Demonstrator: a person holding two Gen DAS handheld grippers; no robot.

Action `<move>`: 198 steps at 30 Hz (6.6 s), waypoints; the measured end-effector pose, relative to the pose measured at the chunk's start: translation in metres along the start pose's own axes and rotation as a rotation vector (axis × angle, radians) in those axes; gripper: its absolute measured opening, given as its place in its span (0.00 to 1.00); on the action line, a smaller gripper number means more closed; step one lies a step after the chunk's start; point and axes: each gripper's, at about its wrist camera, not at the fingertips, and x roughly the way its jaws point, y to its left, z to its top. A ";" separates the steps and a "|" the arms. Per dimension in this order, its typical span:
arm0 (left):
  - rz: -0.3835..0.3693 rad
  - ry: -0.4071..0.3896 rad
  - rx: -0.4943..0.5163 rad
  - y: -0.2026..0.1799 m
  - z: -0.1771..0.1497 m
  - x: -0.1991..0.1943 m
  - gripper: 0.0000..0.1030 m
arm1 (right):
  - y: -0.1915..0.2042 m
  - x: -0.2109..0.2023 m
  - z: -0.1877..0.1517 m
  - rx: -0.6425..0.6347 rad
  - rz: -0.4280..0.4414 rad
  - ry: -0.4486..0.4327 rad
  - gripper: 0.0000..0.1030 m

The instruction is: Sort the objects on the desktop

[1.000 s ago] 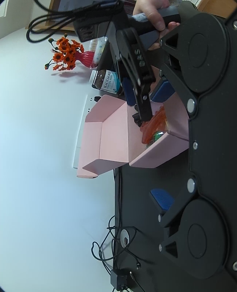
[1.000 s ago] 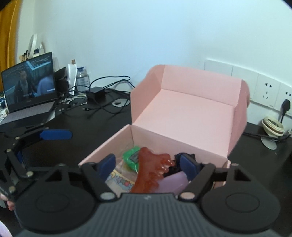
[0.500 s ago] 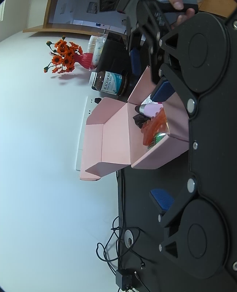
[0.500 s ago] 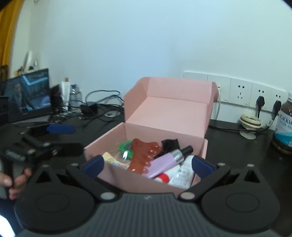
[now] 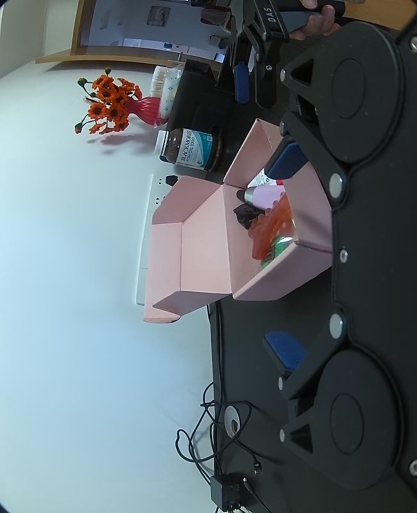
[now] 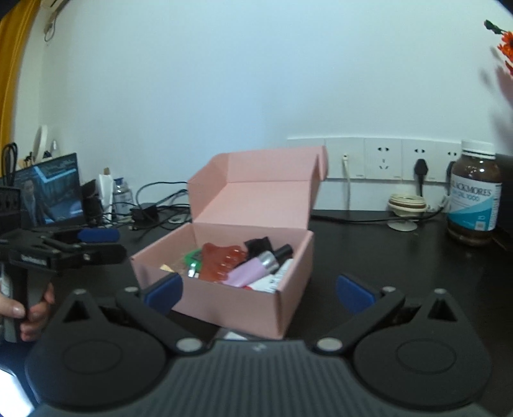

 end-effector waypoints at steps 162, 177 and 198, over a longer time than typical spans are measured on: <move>-0.284 0.335 0.277 -0.134 -0.011 0.073 0.76 | -0.066 -0.005 -0.022 0.452 0.104 -0.050 0.99; -0.242 0.404 0.295 -0.122 -0.019 0.064 0.60 | -0.068 -0.002 -0.022 0.462 0.112 -0.039 0.99; -0.141 0.339 0.268 -0.093 -0.016 0.029 0.84 | -0.070 0.000 -0.022 0.473 0.115 -0.032 0.99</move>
